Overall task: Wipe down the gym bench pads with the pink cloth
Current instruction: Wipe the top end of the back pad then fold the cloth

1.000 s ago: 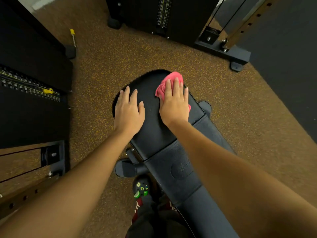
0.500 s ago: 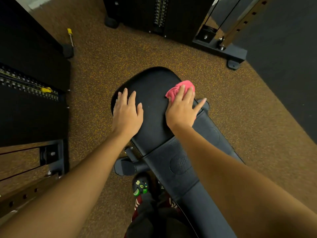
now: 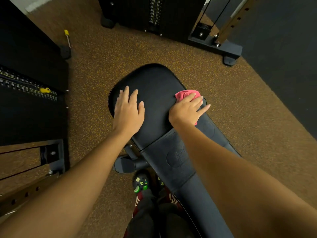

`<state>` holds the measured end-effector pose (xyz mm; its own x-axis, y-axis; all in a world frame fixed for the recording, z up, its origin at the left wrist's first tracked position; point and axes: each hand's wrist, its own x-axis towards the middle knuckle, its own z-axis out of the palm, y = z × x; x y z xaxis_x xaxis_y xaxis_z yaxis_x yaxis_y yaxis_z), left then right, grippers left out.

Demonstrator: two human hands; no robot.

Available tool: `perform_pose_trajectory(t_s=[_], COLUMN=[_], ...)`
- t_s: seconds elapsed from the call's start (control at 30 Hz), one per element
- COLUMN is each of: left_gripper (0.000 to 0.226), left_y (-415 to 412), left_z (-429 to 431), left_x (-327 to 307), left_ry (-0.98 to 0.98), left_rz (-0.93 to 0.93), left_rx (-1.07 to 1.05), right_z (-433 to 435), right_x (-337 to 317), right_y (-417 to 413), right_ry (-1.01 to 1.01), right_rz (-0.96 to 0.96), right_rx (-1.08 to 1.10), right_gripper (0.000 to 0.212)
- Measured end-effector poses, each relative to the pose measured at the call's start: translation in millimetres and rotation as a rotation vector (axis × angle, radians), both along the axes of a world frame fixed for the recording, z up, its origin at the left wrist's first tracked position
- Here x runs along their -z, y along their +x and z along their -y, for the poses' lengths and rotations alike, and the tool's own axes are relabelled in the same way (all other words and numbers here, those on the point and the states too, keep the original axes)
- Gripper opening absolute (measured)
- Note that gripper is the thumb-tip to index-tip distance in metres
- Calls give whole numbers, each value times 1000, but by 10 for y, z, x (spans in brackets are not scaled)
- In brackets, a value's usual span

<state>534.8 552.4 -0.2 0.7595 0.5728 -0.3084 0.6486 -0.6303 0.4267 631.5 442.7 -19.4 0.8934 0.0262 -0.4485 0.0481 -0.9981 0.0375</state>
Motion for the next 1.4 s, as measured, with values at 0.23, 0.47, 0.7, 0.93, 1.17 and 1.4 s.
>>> perform_pose_trajectory(t_s=[0.23,0.47,0.7,0.93,1.17,1.4], left_gripper=[48,48,44,37,58,76], left_y=[-127,-138,-210,-27,-66,-513], left_z=[90,181,255,504,637,537], left_x=[24,-68,-226,-547,-982,-1231], left_ry=[-21,-74,-170,-642,-828,-685], left_rz=[-25,-13,-11,102,66,16], left_rx=[-18,-41,-123,-281,-326,-222], right_z=[68,196,382,421,319,344], right_x=[17,-20,-159,-509,-834,-1163], right_y=[-224,52,392,39,-315,-564], right_ry=[58,124,666,1164,1408,1498], right_rz=[23,-38,-183,-319,-773,-896], right_rx=[-59,-100,181,334,630,602], right_gripper=[59,57,42,20,42,55])
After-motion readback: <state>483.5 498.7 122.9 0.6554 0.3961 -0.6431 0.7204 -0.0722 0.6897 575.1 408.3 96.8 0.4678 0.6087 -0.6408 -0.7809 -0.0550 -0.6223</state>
